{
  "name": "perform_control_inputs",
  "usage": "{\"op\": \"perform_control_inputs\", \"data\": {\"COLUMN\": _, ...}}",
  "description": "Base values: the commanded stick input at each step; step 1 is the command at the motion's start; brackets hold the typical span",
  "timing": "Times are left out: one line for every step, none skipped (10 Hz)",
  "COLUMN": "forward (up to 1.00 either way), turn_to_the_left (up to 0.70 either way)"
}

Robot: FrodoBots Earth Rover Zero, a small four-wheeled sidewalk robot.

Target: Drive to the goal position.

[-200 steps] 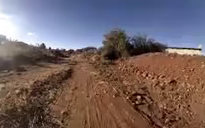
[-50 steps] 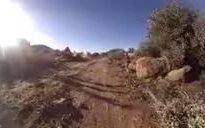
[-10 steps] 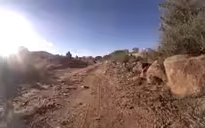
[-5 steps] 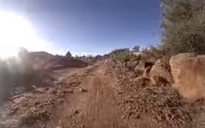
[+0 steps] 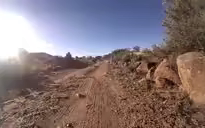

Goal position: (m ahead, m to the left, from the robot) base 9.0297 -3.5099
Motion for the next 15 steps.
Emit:
{"op": "perform_control_inputs", "data": {"forward": 0.50, "turn_to_the_left": 0.00}}
{"op": "perform_control_inputs", "data": {"forward": 0.50, "turn_to_the_left": 0.00}}
{"op": "perform_control_inputs", "data": {"forward": 0.50, "turn_to_the_left": 0.00}}
{"op": "perform_control_inputs", "data": {"forward": 0.50, "turn_to_the_left": 0.00}}
{"op": "perform_control_inputs", "data": {"forward": 0.50, "turn_to_the_left": 0.00}}
{"op": "perform_control_inputs", "data": {"forward": 0.50, "turn_to_the_left": 0.00}}
{"op": "perform_control_inputs", "data": {"forward": 0.50, "turn_to_the_left": 0.00}}
{"op": "perform_control_inputs", "data": {"forward": 0.50, "turn_to_the_left": 0.00}}
{"op": "perform_control_inputs", "data": {"forward": 0.50, "turn_to_the_left": 0.00}}
{"op": "perform_control_inputs", "data": {"forward": 0.50, "turn_to_the_left": 0.00}}
{"op": "perform_control_inputs", "data": {"forward": 0.50, "turn_to_the_left": 0.00}}
{"op": "perform_control_inputs", "data": {"forward": 0.50, "turn_to_the_left": 0.00}}
{"op": "perform_control_inputs", "data": {"forward": 0.50, "turn_to_the_left": 0.00}}
{"op": "perform_control_inputs", "data": {"forward": 0.50, "turn_to_the_left": 0.00}}
{"op": "perform_control_inputs", "data": {"forward": 0.50, "turn_to_the_left": 0.00}}
